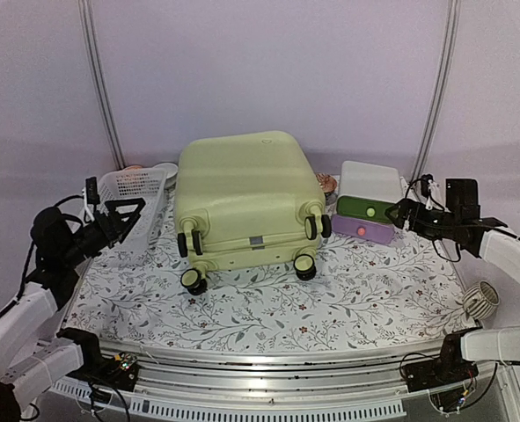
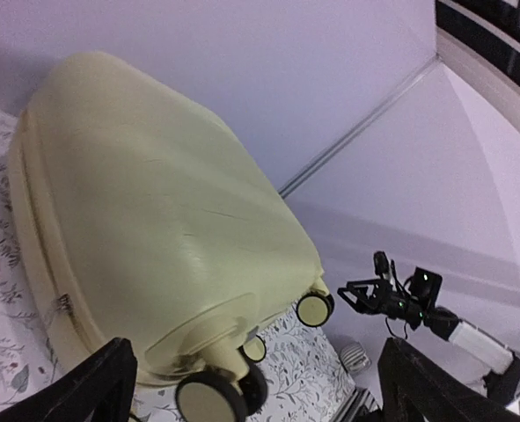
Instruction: Open, take out, and arrange the luggage
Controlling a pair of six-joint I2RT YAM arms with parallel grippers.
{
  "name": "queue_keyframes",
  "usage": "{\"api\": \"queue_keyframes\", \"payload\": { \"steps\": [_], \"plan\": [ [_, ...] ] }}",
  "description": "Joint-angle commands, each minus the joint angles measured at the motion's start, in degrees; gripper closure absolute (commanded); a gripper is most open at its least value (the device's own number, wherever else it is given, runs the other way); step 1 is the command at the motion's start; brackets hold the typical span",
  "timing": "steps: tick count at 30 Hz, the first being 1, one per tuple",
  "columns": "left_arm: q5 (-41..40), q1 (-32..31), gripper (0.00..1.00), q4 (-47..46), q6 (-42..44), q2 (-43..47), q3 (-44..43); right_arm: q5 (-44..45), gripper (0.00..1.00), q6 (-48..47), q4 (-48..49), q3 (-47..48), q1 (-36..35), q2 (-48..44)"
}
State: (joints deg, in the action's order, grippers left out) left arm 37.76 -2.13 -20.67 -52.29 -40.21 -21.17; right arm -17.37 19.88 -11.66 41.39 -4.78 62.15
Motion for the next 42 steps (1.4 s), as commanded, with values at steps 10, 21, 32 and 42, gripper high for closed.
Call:
{"api": "queue_keyframes", "payload": {
  "steps": [10, 21, 32, 42],
  "plan": [
    [-33.0, -31.4, 0.02, 23.8, 23.7, -14.8, -19.1, 11.5, 0.01, -2.9, -5.5, 19.8, -26.0, 15.7],
    [-36.4, -33.1, 0.02, 38.0, 20.3, -19.1, -26.7, 17.5, 0.01, -3.8, -9.6, 27.4, -35.3, 27.6],
    [-24.4, -34.8, 0.08, 38.2, 18.0, -21.9, -25.8, 28.9, 0.05, -3.4, -13.2, 27.4, -35.9, 28.0],
    [-19.4, -42.0, 0.09, 21.9, 13.0, -29.3, -25.0, 30.6, 0.01, -1.7, -13.8, 25.6, -30.2, 22.8]
  ]
}}
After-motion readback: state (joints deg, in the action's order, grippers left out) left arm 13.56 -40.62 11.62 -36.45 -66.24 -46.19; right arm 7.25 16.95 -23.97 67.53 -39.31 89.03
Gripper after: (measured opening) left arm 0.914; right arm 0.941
